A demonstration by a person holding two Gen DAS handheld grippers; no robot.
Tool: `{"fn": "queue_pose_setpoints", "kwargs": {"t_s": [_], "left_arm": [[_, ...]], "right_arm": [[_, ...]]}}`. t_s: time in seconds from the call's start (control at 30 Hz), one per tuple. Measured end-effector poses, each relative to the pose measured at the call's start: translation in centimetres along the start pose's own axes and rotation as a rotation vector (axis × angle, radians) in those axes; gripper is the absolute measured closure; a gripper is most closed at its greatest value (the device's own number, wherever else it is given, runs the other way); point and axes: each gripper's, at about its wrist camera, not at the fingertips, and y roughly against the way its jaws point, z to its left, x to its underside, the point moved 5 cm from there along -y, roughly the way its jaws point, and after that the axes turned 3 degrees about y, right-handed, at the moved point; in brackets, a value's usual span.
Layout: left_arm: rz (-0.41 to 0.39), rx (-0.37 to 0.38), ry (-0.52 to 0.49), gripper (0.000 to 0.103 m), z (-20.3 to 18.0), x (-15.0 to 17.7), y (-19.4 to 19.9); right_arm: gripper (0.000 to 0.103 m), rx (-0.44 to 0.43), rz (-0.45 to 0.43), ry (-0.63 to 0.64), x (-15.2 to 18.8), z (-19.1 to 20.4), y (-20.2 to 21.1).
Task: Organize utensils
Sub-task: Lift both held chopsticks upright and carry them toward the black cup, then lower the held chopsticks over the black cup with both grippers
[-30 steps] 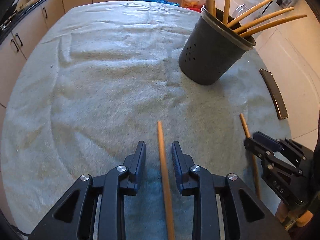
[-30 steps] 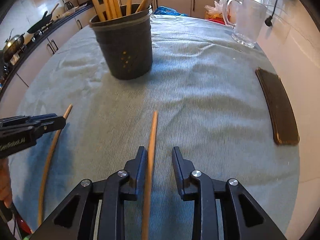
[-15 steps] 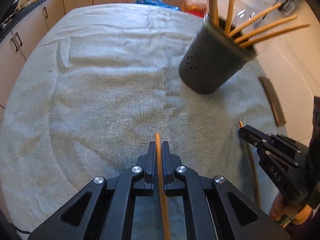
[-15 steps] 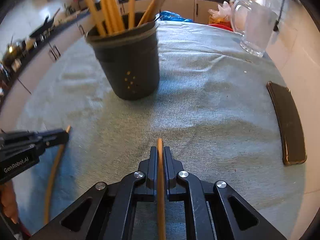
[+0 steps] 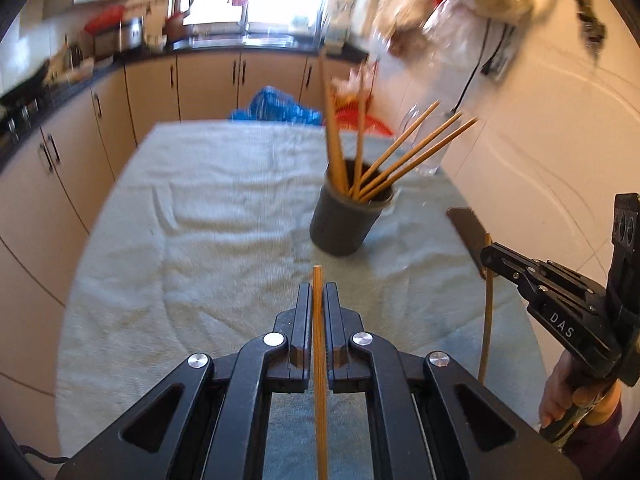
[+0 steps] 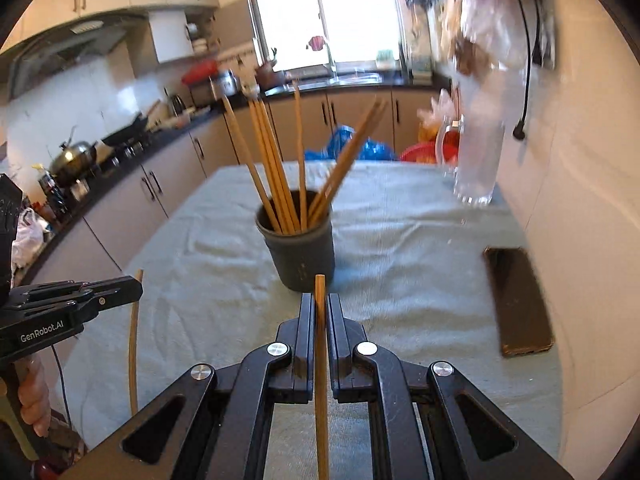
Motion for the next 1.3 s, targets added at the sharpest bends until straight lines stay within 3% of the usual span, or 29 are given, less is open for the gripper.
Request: {"fn": "queue_pose_setpoints", "kwargs": {"t_s": [0.17, 0.37, 0.43, 0.5, 0.53, 0.57, 0.73, 0.93, 1.0, 1.03, 1.07, 1.3], "left_arm": [[-0.052, -0.002, -0.072, 0.098, -1.8, 0.4, 3.5], [-0.08, -0.028, -0.143, 0.098, -3.1, 1.6, 4.3], [-0.038, -0.041, -0.12, 0.097, -2.7, 2.1, 2.9], [0.039, -0.018, -0.071, 0.087, -1.8, 2.6, 0.6], [0.073, -0.018, -0.048, 0.075, -1.2, 2.8, -0.8], [0.098, -0.036, -0.032, 0.069, -0.5, 3.0, -2.4], [0.217, -0.106, 0.012, 0.069, 2.4, 3.4, -8.9], [0.372, -0.102, 0.008, 0.07, 2.9, 4.0, -14.3], [0.368, -0.122, -0.015, 0.073, 2.6, 3.8, -14.8], [0.377, -0.123, -0.021, 0.08, 2.5, 3.8, -14.9], [0.377, -0.115, -0.019, 0.096, 2.5, 3.8, -14.9], [0.266, -0.075, 0.039, 0.098, 3.3, 3.3, -11.2]], "right_arm": [[0.097, -0.006, -0.058, 0.016, 0.3, 0.2, 3.5], [0.097, -0.009, -0.105, 0.026, 1.0, 0.2, 6.4], [0.097, -0.012, -0.111, 0.029, 1.1, 0.2, 6.9], [0.097, -0.01, -0.112, 0.03, 1.2, 0.2, 7.1], [0.097, -0.01, -0.112, 0.028, 1.1, 0.1, 7.0], [0.097, -0.01, -0.108, 0.022, 1.0, 0.0, 6.9], [0.097, -0.023, -0.066, -0.001, 0.4, -0.6, 5.2], [0.097, -0.034, -0.021, -0.021, 0.2, -0.9, 3.2], [0.097, -0.035, -0.014, -0.019, 0.1, -0.8, 2.9], [0.097, -0.035, -0.012, -0.015, 0.1, -0.6, 2.8], [0.097, -0.035, -0.011, -0.012, 0.1, -0.5, 2.8], [0.097, -0.038, -0.017, -0.001, 0.0, 0.0, 3.0]]}}
